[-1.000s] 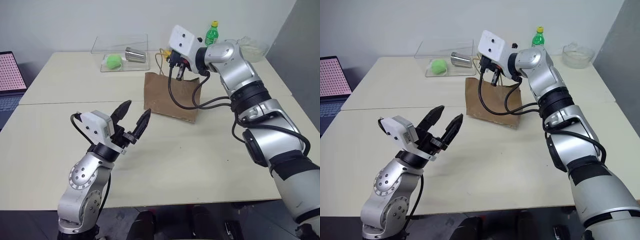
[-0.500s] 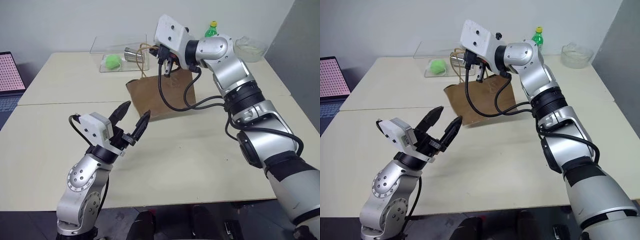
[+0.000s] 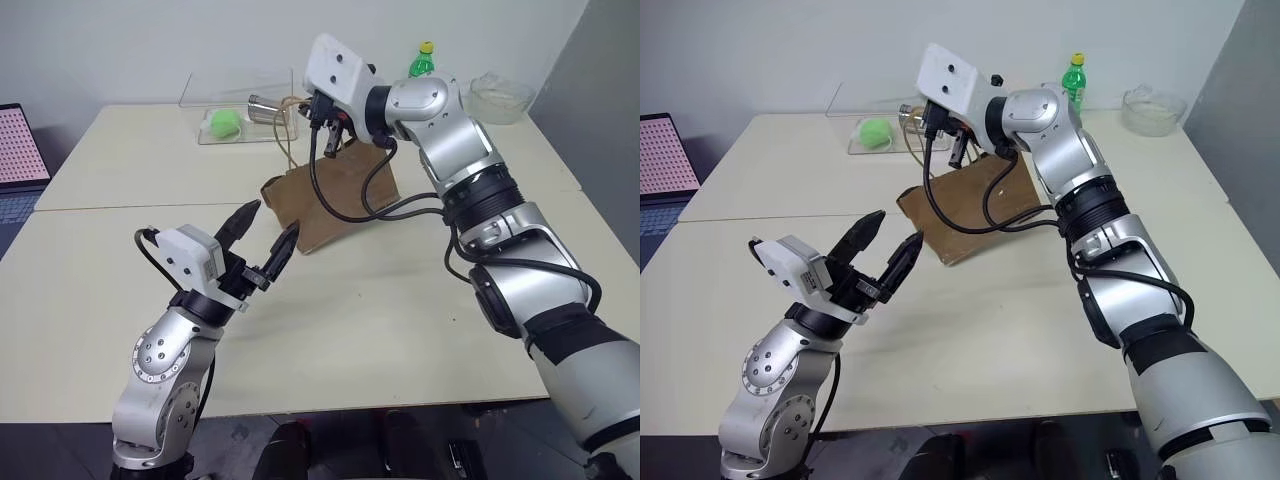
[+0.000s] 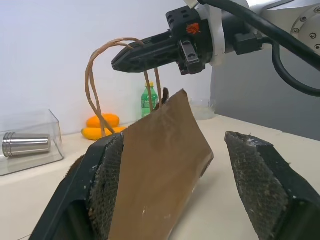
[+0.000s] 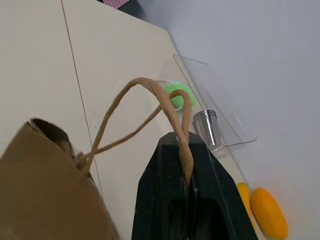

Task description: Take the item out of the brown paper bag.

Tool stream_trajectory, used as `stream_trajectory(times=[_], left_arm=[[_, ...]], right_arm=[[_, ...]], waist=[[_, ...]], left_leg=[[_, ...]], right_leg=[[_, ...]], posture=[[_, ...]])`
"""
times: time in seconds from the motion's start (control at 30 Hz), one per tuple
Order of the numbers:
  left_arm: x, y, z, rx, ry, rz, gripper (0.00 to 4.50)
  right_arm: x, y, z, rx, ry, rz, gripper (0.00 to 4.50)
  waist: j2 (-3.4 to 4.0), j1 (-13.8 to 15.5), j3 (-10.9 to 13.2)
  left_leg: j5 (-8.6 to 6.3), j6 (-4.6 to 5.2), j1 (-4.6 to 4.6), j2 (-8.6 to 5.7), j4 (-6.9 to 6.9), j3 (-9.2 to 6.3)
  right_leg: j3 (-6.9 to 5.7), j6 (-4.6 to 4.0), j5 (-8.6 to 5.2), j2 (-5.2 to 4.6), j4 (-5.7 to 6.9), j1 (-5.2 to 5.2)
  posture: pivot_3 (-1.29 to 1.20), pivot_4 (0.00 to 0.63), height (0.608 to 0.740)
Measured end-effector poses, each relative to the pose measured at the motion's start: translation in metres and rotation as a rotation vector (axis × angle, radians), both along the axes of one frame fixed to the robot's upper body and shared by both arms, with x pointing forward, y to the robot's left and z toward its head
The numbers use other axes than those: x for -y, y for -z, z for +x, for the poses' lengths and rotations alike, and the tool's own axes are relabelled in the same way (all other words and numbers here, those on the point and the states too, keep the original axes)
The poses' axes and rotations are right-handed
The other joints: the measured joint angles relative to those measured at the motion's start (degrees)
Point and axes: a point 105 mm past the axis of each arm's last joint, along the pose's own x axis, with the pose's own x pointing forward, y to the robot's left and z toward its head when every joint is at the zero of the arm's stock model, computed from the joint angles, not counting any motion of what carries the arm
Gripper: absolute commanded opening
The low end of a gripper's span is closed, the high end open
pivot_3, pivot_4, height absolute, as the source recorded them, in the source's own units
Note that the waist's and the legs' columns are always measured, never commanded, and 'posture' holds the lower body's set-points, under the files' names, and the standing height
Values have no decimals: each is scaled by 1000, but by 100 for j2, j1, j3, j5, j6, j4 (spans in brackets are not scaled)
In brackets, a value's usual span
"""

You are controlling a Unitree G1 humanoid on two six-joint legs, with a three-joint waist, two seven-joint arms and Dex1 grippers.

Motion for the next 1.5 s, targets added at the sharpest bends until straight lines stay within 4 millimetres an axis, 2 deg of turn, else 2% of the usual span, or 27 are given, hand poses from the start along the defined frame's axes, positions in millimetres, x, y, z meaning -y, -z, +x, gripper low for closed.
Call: stream_trajectory(times=[0.27, 0.6, 0.8, 1.17, 1.5], left_arm=[[2, -2, 2, 11, 15, 8, 3399], [3, -2, 10, 11, 23, 12, 3399], [3, 1, 11, 17, 32, 13, 3399], [3, 4, 12, 22, 44, 13, 3399], [5, 7, 13, 19, 55, 16, 3399]], right_arm=[[-1, 7, -1, -45, 12, -14, 24], [10, 6, 5, -67, 71, 5, 24], [17, 16, 8, -99, 107, 5, 24], [20, 27, -1, -135, 80, -35, 24], [23, 25, -2, -111, 81, -57, 24]], waist=[[0, 1, 0], [0, -1, 0], [0, -1, 0], [0, -4, 0], [-1, -4, -1]], left_leg=[[0, 1, 0, -1, 1, -1], [0, 1, 1, 0, 1, 0], [0, 1, 0, 0, 1, 0], [0, 1, 0, 0, 3, -1], [0, 1, 0, 0, 5, -1]], right_leg=[[-1, 0, 0, 0, 1, 0], [0, 0, 0, 0, 2, 0], [-1, 0, 0, 0, 2, 0], [-1, 0, 0, 0, 3, 0], [-1, 0, 1, 0, 3, 0]], posture=[[0, 150, 740], [0, 150, 740], [0, 150, 740], [0, 150, 740], [0, 150, 740]])
